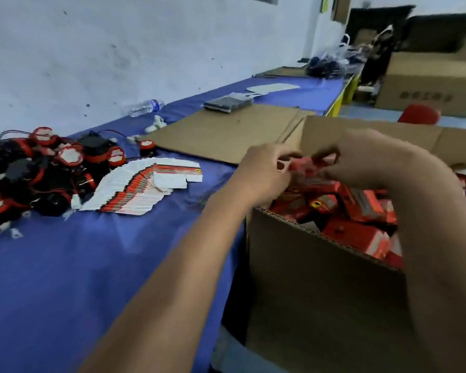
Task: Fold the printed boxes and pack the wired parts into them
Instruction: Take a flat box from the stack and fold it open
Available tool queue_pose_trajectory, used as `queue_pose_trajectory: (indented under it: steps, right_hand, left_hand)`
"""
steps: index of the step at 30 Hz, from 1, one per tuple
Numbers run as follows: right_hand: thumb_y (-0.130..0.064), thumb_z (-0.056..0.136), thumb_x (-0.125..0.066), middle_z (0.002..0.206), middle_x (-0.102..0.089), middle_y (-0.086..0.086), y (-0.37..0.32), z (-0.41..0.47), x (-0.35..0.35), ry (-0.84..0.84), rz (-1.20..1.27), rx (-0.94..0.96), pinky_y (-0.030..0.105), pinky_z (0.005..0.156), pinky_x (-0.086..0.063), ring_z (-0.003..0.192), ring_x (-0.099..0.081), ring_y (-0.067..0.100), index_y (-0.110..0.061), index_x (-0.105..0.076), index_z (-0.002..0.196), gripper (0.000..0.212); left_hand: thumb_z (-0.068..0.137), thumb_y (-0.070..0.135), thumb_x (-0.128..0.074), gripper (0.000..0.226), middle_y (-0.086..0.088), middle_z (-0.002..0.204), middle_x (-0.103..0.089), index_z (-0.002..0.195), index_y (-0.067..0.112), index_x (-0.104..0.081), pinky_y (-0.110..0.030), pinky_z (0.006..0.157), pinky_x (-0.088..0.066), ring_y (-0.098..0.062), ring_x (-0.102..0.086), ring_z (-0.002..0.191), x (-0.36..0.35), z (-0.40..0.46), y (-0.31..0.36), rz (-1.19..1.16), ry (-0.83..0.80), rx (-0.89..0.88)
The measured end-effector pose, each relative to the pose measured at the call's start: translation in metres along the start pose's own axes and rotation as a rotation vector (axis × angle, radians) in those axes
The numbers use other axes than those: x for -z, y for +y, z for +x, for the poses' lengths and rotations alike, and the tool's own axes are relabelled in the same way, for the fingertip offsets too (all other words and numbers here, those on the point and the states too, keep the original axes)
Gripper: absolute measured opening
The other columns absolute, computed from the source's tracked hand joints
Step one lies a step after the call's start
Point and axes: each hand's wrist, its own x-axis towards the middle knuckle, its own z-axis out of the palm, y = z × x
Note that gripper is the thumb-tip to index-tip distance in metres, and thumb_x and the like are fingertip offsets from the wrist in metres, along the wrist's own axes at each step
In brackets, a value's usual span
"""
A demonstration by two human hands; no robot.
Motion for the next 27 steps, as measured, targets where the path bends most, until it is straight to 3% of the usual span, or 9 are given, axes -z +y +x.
queue_pose_trajectory:
  steps: [3,7,10,14,18,20,22,25,27]
  right_hand:
    - [-0.016,0.100,-0.053,0.084,-0.067,0.002,-0.009,0.009,-0.015,-0.172,0.010,0.030,0.030,0.061,-0.046,0.072,-0.057,0.015,-0.026,-0.074,0.111,0.026]
    - [-0.009,0.101,-0.048,0.084,-0.063,-0.010,-0.030,0.013,-0.021,-0.260,-0.034,0.041,0.023,0.062,-0.047,0.077,-0.060,0.011,-0.029,-0.071,0.120,0.036]
    - [-0.011,0.097,-0.053,0.117,-0.069,0.003,-0.047,0.013,-0.019,-0.004,0.027,-0.039,0.038,0.087,-0.055,0.106,-0.064,0.025,-0.029,-0.071,0.123,0.036]
    - [-0.010,0.087,-0.058,0.103,-0.072,0.007,-0.113,0.032,-0.029,0.314,0.323,0.018,0.038,0.079,-0.059,0.092,-0.067,0.027,-0.023,-0.076,0.105,0.028]
    - [-0.012,0.083,-0.057,0.107,-0.071,0.011,-0.201,0.083,-0.086,0.142,0.428,0.108,0.028,0.071,-0.045,0.097,-0.066,0.031,-0.016,-0.072,0.107,0.028]
    - [-0.013,0.086,-0.057,0.118,-0.069,0.014,-0.233,0.115,-0.120,0.040,0.403,0.131,0.033,0.079,-0.048,0.110,-0.065,0.034,-0.012,-0.067,0.116,0.032]
    - [-0.021,0.092,-0.057,0.136,-0.060,0.015,-0.250,0.146,-0.148,-0.003,0.287,0.177,0.039,0.097,-0.047,0.127,-0.056,0.034,-0.011,-0.055,0.133,0.043]
    - [-0.031,0.097,-0.058,0.160,-0.030,0.018,-0.259,0.179,-0.183,-0.141,0.183,0.216,0.051,0.118,-0.031,0.149,-0.026,0.036,-0.012,-0.025,0.155,0.070]
    - [-0.021,0.097,-0.056,0.150,-0.045,0.017,-0.264,0.183,-0.200,-0.183,0.097,0.296,0.048,0.112,-0.040,0.140,-0.043,0.034,-0.011,-0.041,0.147,0.053]
  left_hand:
    - [0.090,0.014,-0.077,0.024,-0.012,0.105,-0.076,0.114,0.015,-0.079,-0.036,0.090,-0.056,-0.027,-0.072,0.099,-0.009,0.005,-0.005,0.176,-0.045,0.024]
    - [0.086,0.000,-0.068,0.022,-0.005,0.091,-0.078,0.099,0.012,-0.081,-0.015,0.076,-0.052,-0.013,-0.071,0.086,-0.005,-0.005,-0.012,-0.050,0.205,0.049]
    - [0.086,0.000,-0.067,0.018,0.000,0.091,-0.078,0.090,0.012,-0.080,-0.023,0.080,-0.054,-0.013,-0.072,0.086,0.004,-0.013,-0.031,-0.156,0.455,0.107]
    - [0.083,0.002,-0.061,0.021,0.002,0.086,-0.076,0.085,0.016,-0.077,-0.030,0.084,-0.052,-0.019,-0.071,0.090,0.017,-0.032,-0.085,-0.086,0.577,0.426]
    - [0.082,0.005,-0.063,0.014,-0.005,0.069,-0.066,0.073,0.014,-0.070,-0.034,0.065,-0.042,-0.033,-0.070,0.095,0.030,-0.064,-0.142,0.000,0.643,0.695]
    - [0.083,0.001,-0.063,0.012,-0.007,0.073,-0.068,0.078,0.010,-0.069,-0.033,0.066,-0.047,-0.035,-0.068,0.090,0.039,-0.080,-0.161,-0.030,0.693,0.733]
    - [0.081,0.000,-0.059,0.022,0.010,0.067,-0.060,0.077,0.020,-0.066,-0.021,0.058,-0.040,-0.025,-0.060,0.077,0.050,-0.094,-0.175,0.012,0.719,0.756]
    - [0.079,-0.002,-0.057,0.027,0.010,0.077,-0.064,0.082,0.023,-0.068,-0.024,0.069,-0.041,-0.021,-0.059,0.081,0.064,-0.105,-0.194,-0.008,0.760,0.822]
    - [0.080,-0.002,-0.058,0.028,0.006,0.085,-0.067,0.085,0.023,-0.070,-0.023,0.072,-0.040,-0.019,-0.059,0.084,0.070,-0.107,-0.202,-0.030,0.791,0.843]
